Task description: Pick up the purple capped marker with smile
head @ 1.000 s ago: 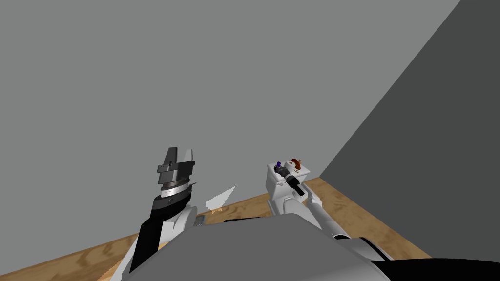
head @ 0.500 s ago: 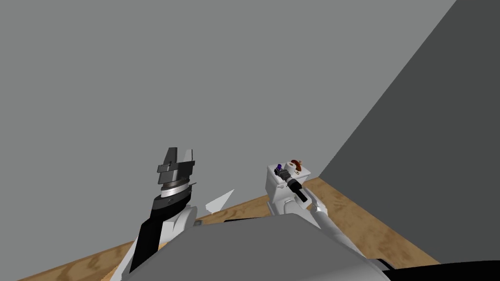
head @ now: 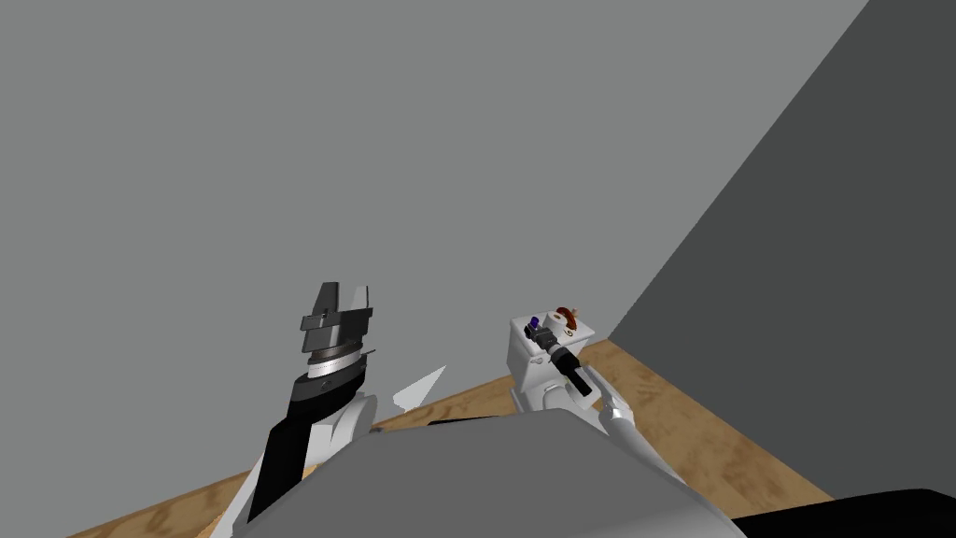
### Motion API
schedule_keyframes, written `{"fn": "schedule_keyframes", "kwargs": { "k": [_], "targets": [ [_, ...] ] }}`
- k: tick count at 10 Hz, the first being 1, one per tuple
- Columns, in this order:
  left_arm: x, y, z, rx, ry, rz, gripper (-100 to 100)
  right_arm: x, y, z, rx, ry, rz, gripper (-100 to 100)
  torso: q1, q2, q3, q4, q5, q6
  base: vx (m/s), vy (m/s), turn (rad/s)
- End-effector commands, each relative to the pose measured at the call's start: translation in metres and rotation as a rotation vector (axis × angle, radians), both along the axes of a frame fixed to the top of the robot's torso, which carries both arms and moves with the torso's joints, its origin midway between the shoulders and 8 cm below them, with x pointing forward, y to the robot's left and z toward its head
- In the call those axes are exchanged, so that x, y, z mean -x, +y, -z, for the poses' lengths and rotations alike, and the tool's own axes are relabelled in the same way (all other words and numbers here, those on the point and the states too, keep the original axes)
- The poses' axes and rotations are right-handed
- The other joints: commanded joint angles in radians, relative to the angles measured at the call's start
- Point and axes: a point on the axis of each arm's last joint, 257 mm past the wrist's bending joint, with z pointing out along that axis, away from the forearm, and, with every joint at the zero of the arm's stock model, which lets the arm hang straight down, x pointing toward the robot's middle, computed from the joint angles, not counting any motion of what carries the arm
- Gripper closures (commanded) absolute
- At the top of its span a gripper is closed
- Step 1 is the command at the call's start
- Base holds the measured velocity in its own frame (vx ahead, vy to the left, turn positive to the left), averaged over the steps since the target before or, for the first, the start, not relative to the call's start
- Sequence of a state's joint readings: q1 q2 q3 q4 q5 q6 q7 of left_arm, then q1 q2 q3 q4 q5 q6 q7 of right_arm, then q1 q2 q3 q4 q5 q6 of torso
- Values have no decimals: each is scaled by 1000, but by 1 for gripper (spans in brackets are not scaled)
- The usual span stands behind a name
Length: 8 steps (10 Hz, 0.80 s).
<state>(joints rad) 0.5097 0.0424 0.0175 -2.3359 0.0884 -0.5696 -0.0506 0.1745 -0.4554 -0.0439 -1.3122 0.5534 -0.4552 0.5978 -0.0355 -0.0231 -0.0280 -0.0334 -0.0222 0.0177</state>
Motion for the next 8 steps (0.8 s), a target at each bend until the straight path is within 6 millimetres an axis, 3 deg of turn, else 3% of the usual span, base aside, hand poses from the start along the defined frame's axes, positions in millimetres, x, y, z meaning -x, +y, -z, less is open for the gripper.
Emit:
{"fn": "schedule_keyframes", "kwargs": {
  "k": [1, 3, 4, 5, 8],
  "targets": [
    [0, 0, 0, 0, 0, 0, 0, 14, 1, 3, 0, 13, 5, 100, 0, 0, 0, 0, 0, 0, 53, -12, -10],
    [0, 0, 0, 0, 0, 0, 0, 9, 13, -21, 1, -36, -21, 100, 1, 4, 2, 1, 0, -1, 1, 0, -3],
    [0, 0, 0, 0, 0, 0, 0, 25, 11, -9, -4, 0, 1, 100, 2, 6, 4, 2, 1, -1, 76, 6, -54],
    [0, 0, 0, 0, 0, 0, 0, 31, 13, -10, -4, -1, -2, 100, 2, 2, 2, 1, 0, 0, 93, -9, -50],
    [0, 0, 0, 0, 0, 0, 0, 32, 24, -31, -3, -41, -24, 100, 1, 4, 3, 2, 1, -1, 19, -11, -2]
  ]
}}
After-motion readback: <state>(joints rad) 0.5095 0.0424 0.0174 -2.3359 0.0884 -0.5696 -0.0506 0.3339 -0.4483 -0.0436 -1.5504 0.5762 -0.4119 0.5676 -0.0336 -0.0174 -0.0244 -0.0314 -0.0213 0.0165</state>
